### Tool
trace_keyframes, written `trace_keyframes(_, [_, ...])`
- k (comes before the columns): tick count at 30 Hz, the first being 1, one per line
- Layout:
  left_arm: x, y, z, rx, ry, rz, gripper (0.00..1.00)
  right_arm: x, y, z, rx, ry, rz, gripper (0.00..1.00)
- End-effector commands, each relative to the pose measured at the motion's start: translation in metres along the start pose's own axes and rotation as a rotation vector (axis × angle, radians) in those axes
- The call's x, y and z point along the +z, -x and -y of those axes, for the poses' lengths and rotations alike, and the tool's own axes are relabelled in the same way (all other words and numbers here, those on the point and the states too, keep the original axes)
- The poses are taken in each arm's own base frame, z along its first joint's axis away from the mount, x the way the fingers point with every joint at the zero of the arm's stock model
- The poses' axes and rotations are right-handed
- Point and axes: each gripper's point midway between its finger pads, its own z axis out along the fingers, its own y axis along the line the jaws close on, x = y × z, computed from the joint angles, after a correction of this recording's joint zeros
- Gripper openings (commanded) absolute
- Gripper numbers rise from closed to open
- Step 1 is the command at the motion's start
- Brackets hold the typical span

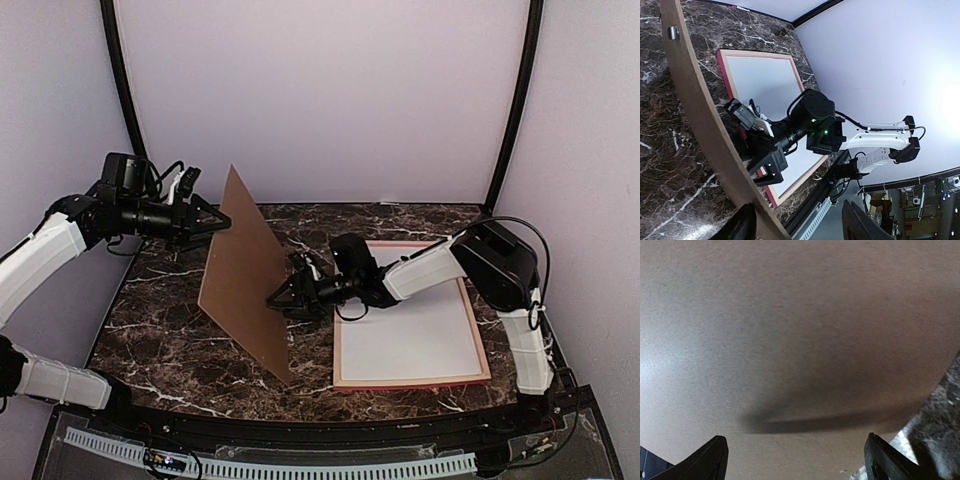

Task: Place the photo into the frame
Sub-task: Turn over the backboard.

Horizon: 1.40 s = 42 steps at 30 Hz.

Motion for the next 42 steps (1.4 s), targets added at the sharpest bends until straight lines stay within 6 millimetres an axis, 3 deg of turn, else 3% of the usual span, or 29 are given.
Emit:
trace_keyframes(1, [0.005,0.009,0.032,0.064,-0.085,0.013,0.61,-0.031,0.022,-0.026,-0.045,0.046,0.058,0.96])
trace_keyframes(7, [0.024,0.008,0.045,0.088,-0.109,-0.024,0.62,-0.075,0.043,-0.043,-0.072,-0.003,0.128,0.96])
trace_keyframes(11, [0.035,0.011,0.054,0.107,-0.120,-0.040,0.64,-0.109,0.065,-0.078,-0.110,-0.035,0.190,0.96])
trace_keyframes(17, [0.049,0.014,0.064,0.126,-0.137,-0.058,0.65,-0.134,0.097,-0.133,-0.184,-0.072,0.250,0.96])
trace_keyframes(22, [0.058,0.013,0.073,0.142,-0.159,-0.068,0.66,-0.137,0.112,-0.157,-0.190,-0.041,0.265,0.95])
trace_keyframes(37, [0.071,0.006,0.090,0.162,-0.238,-0.104,0.67,-0.125,0.112,-0.158,-0.165,-0.064,0.217,0.88])
trace_keyframes(42, [0.076,0.003,0.085,0.153,-0.241,-0.119,0.68,-0.124,0.109,-0.161,-0.168,-0.067,0.214,0.87])
